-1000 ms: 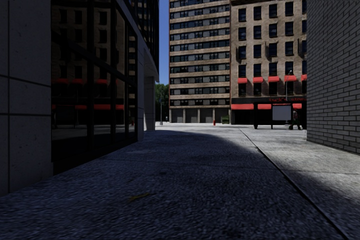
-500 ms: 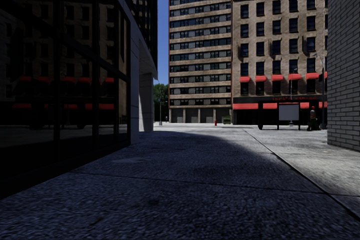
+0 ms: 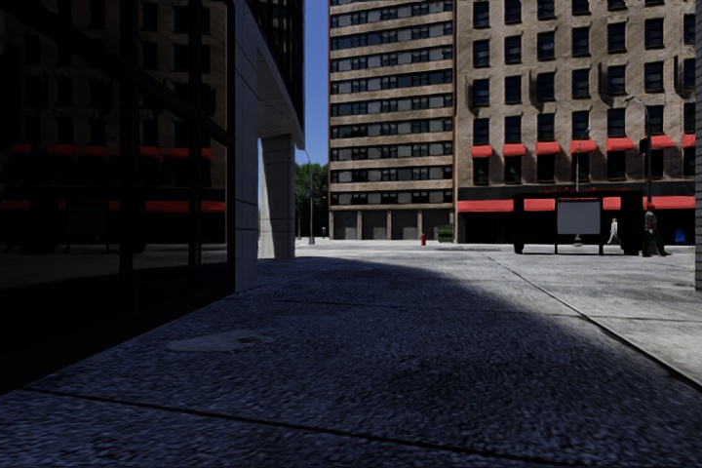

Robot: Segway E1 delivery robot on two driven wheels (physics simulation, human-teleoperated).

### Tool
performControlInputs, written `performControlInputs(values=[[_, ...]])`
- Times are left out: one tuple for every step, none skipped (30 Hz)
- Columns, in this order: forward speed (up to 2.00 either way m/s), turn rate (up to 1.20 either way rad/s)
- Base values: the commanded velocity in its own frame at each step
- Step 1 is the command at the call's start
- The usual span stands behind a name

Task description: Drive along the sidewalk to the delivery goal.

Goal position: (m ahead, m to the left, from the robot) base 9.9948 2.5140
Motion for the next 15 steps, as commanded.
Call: performControlInputs(values=[[2.0,0.0],[2.0,0.0],[2.0,0.0],[2.0,0.0],[2.0,0.0],[2.0,0.0],[2.0,0.0],[2.0,0.0],[2.0,0.0],[2.0,0.0],[2.0,0.0],[2.0,0.0],[2.0,0.0],[2.0,0.0],[2.0,0.0]])
